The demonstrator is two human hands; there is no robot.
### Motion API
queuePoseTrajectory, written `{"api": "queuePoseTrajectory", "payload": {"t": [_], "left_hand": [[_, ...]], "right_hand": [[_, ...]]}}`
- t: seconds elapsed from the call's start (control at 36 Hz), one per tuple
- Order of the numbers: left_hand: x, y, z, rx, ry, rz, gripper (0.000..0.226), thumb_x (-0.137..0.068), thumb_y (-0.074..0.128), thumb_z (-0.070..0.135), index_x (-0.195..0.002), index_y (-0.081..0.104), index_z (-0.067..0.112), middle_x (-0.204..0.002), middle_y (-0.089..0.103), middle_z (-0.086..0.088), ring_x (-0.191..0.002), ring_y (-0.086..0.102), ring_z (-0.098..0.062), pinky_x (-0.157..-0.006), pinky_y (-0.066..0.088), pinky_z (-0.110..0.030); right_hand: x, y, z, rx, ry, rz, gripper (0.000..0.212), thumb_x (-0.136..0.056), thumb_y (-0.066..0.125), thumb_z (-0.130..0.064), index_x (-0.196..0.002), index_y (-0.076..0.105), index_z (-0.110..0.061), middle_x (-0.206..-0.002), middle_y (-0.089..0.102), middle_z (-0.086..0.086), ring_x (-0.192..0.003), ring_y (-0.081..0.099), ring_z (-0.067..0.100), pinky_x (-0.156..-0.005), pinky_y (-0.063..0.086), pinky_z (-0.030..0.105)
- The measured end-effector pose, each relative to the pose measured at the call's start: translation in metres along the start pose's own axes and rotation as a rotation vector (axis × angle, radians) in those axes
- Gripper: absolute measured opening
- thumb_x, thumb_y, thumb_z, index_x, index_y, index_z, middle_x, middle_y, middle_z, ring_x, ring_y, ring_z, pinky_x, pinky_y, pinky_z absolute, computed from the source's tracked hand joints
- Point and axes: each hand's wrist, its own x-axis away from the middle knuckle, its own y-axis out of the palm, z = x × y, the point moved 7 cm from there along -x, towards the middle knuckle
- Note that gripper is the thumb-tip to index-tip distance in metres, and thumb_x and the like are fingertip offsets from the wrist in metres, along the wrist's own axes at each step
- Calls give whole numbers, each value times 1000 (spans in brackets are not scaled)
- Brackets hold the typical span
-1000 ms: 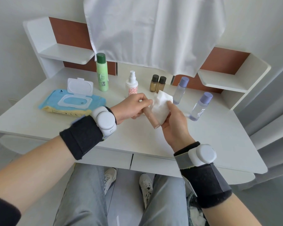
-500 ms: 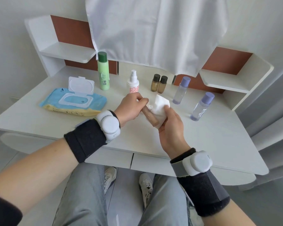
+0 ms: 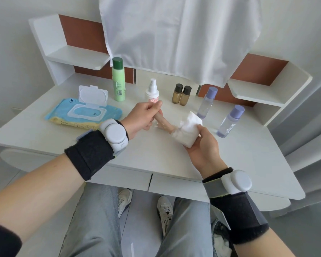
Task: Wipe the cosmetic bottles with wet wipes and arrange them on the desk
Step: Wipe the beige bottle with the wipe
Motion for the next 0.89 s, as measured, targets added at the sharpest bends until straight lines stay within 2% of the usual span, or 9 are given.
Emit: {"api": "queuePoseTrajectory", "payload": {"t": [0.14,0.22,0.31,0.42,0.53,0.64,0.78,0.81,0.89], "left_hand": [[1,5,-6,31,-46,-66,33,-103,41,34,-87,58,10,-60,30,2,-51,32,-12,-45,32,-20],[2,5,-8,85,-76,-114,33,-104,38,31,-88,58,9,-62,33,1,-51,36,-11,-46,36,-21],[3,5,-10,156,-141,-151,31,-103,38,26,-89,59,7,-61,36,0,-49,38,-13,-45,36,-23],[2,3,-10,134,-176,-149,24,-95,41,16,-88,60,4,-62,38,-3,-51,38,-16,-46,35,-26],[3,2,-8,118,-152,-148,20,-91,43,11,-90,61,3,-63,41,-4,-52,39,-16,-47,36,-26],[2,-3,-7,82,-70,-109,13,-97,46,13,-104,56,7,-59,41,-2,-49,39,-14,-45,34,-24],[3,-4,-5,56,-4,-119,22,-101,48,22,-96,58,4,-58,38,0,-48,35,-12,-45,31,-23],[3,-4,-5,56,-1,-120,25,-101,48,25,-97,57,2,-58,37,0,-48,34,-11,-45,30,-23],[5,-3,-4,58,-6,-148,32,-100,48,32,-101,56,1,-58,34,-1,-47,32,-12,-47,27,-24]], "right_hand": [[-3,3,7,-45,31,13,25,-104,36,-16,-114,55,-3,-110,70,18,-96,69,30,-83,55,38],[-5,3,9,-59,36,6,23,-104,36,-14,-109,55,-3,-99,73,16,-90,71,28,-81,55,38],[-5,2,9,-71,43,4,23,-104,36,-14,-106,55,-3,-93,74,15,-89,71,28,-86,55,39],[-6,3,10,-104,66,-14,24,-104,36,-14,-118,52,-2,-99,73,16,-91,71,28,-82,55,38],[-7,4,12,-147,72,-36,29,-104,35,-13,-126,49,-1,-104,71,17,-85,72,26,-75,57,36],[-7,6,12,-148,68,-57,26,-104,34,-13,-120,51,-1,-101,72,17,-84,72,27,-83,56,40],[-6,4,12,-93,82,-43,24,-104,37,-13,-119,51,0,-100,73,16,-94,70,28,-76,59,39],[-6,3,12,-86,85,-41,26,-104,37,-13,-122,50,0,-102,72,17,-98,69,29,-78,59,40],[-9,1,9,-66,80,-29,31,-104,38,-17,-126,49,2,-108,70,23,-110,65,34,-97,52,48]]}}
